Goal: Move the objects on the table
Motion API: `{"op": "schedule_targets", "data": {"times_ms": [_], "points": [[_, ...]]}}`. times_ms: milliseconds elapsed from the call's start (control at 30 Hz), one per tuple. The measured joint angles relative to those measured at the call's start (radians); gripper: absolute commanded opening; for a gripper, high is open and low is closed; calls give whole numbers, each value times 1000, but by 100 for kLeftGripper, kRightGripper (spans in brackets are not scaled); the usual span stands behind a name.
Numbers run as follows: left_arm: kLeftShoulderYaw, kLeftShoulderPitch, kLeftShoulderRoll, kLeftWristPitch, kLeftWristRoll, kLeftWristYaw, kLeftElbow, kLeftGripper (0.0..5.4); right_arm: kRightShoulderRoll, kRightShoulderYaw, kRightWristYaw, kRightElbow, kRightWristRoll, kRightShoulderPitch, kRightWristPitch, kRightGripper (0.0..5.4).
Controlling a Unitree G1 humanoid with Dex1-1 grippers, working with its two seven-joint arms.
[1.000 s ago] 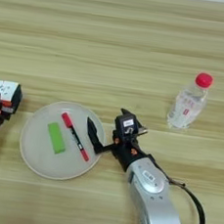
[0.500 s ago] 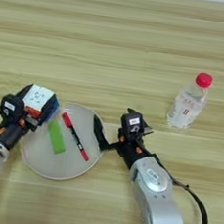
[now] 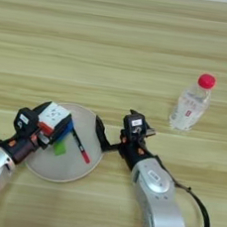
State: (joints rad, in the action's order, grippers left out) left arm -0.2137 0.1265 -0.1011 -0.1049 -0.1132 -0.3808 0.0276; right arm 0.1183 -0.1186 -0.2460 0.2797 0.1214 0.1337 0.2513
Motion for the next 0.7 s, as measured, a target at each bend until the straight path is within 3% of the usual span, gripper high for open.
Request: {"op": "schedule_targets", "data": {"times_ms": [333, 367, 700], "points": [[-18, -36, -1, -36, 51, 8, -63, 329, -3, -1, 0, 0, 0, 0, 0, 540], [-18, -37, -1, -37, 53, 8, -64, 365, -4, -1, 0, 0, 0, 0, 0, 540], [-18, -26, -4, -19, 69, 19, -103, 452, -5, -2, 0, -4, -1, 0, 0, 540]]}}
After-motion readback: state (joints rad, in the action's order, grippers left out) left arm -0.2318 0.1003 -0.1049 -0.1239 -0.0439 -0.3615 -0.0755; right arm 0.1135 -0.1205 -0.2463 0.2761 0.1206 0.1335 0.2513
